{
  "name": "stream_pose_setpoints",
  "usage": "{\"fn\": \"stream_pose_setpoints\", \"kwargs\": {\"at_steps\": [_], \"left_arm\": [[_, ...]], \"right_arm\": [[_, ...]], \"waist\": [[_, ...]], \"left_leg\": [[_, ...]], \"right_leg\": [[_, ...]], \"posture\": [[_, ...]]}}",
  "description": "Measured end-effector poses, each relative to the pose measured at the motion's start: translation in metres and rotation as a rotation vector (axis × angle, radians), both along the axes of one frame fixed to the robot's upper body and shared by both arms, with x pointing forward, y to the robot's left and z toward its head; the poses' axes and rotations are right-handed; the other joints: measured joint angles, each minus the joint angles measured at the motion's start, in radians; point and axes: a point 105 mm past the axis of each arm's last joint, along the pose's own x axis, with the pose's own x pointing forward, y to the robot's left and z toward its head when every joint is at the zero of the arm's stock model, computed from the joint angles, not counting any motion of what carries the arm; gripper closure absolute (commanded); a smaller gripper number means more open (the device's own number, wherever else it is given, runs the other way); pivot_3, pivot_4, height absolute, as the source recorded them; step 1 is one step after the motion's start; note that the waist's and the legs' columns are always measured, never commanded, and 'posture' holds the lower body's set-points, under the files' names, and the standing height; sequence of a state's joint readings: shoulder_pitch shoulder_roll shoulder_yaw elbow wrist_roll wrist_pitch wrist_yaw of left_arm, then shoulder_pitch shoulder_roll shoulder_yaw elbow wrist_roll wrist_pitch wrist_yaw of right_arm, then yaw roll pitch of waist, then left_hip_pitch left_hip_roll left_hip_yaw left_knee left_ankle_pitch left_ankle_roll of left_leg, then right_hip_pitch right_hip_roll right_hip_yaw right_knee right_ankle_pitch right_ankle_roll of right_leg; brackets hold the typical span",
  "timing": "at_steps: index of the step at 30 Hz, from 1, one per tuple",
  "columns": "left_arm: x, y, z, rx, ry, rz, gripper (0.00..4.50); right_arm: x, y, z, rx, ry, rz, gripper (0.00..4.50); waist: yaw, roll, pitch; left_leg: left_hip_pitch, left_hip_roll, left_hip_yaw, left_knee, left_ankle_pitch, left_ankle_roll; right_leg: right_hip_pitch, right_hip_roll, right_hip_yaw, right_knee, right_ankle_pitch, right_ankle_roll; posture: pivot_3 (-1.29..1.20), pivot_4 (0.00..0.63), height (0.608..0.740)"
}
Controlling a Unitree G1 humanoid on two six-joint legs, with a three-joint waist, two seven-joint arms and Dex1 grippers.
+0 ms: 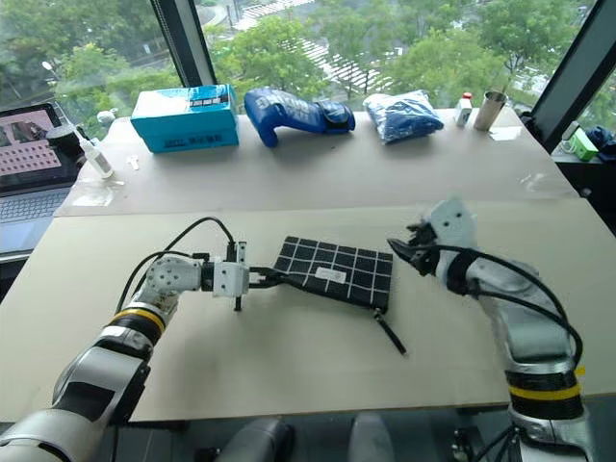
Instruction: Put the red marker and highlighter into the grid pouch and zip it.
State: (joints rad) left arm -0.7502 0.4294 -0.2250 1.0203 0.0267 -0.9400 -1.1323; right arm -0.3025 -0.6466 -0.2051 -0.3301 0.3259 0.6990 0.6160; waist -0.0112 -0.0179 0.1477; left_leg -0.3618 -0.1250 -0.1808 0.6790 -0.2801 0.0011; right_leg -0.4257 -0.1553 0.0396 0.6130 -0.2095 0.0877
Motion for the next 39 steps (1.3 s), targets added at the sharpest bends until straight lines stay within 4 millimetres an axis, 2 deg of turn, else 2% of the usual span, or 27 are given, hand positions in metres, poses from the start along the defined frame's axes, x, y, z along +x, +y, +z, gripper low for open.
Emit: {"fn": "stream_pose_setpoints", "kwargs": {"at_steps": [2, 4, 7, 11, 18, 23, 28, 34, 39], "left_arm": [[0.001, 0.005, -0.002, -0.063, 0.077, 0.06, 4.5], [-0.001, 0.006, -0.001, -0.133, 0.142, 0.101, 4.5], [-0.005, 0.003, 0.004, -0.227, 0.208, 0.138, 4.5], [-0.008, -0.005, 0.016, -0.282, 0.254, 0.174, 4.5], [-0.008, -0.008, 0.02, -0.282, 0.277, 0.219, 4.5], [-0.005, -0.005, 0.018, -0.276, 0.276, 0.263, 4.5], [-0.004, -0.004, 0.016, -0.289, 0.295, 0.298, 4.5], [-0.004, -0.009, 0.016, -0.306, 0.296, 0.299, 4.5], [-0.004, -0.008, 0.015, -0.31, 0.299, 0.306, 4.5]], "right_arm": [[-0.01, -0.017, 0.007, 0.058, 0.016, -0.035, 0.36], [-0.019, -0.03, 0.006, 0.08, 0.051, -0.067, 0.36], [-0.034, -0.034, 0.002, 0.097, 0.103, -0.06, 0.36], [-0.049, -0.019, -0.002, 0.125, 0.149, 0.008, 0.36], [-0.052, 0.015, -0.027, 0.169, 0.25, 0.08, 0.36], [-0.056, 0.025, -0.039, 0.164, 0.286, 0.084, 0.36], [-0.053, 0.028, -0.054, 0.14, 0.324, 0.056, 0.36], [-0.032, 0.042, -0.076, 0.121, 0.331, -0.017, 0.36], [-0.02, 0.041, -0.079, 0.12, 0.307, -0.087, 0.36]], "waist": [[-0.002, 0.0, 0.0], [-0.004, 0.0, 0.0], [-0.004, 0.0, 0.0], [-0.003, 0.0, 0.0], [0.001, 0.0, 0.0], [0.003, 0.0, 0.0], [0.003, 0.0, 0.0], [0.0, 0.0, 0.0], [0.0, 0.0, 0.0]], "left_leg": [[0.0, 0.0, -0.002, 0.0, -0.001, 0.001], [-0.001, 0.0, -0.003, 0.001, -0.001, 0.002], [0.0, 0.0, -0.004, 0.0, -0.001, 0.002], [0.0, 0.0, -0.004, 0.0, -0.002, 0.003], [0.001, 0.0, 0.001, 0.0, -0.002, 0.003], [0.001, 0.0, 0.001, 0.0, -0.001, 0.002], [0.001, 0.0, 0.001, 0.0, -0.001, 0.002], [0.002, 0.0, 0.001, 0.0, 0.0, 0.001], [0.001, 0.0, 0.001, 0.0, 0.0, 0.0]], "right_leg": [[0.0, 0.0, 0.0, 0.003, 0.0, 0.0], [0.0, 0.0, 0.001, 0.003, 0.0, 0.0], [-0.001, 0.0, 0.001, 0.002, 0.0, 0.0], [-0.001, 0.0, 0.001, 0.001, 0.0, 0.0], [0.0, 0.0, 0.001, 0.001, 0.001, -0.001], [0.0, 0.0, 0.001, 0.001, 0.001, -0.001], [0.0, 0.0, 0.001, 0.001, 0.001, -0.002], [-0.001, 0.0, 0.001, 0.001, 0.001, -0.002], [0.0, 0.0, 0.002, 0.001, 0.001, -0.002]], "posture": [[0.0, 0.15, 0.74], [0.0, 0.15, 0.74], [0.0, 0.15, 0.74], [0.0, 0.15, 0.74], [0.0, 0.15, 0.74], [0.0, 0.15, 0.74], [0.0, 0.15, 0.74], [0.0, 0.15, 0.74], [0.0, 0.15, 0.74]]}}
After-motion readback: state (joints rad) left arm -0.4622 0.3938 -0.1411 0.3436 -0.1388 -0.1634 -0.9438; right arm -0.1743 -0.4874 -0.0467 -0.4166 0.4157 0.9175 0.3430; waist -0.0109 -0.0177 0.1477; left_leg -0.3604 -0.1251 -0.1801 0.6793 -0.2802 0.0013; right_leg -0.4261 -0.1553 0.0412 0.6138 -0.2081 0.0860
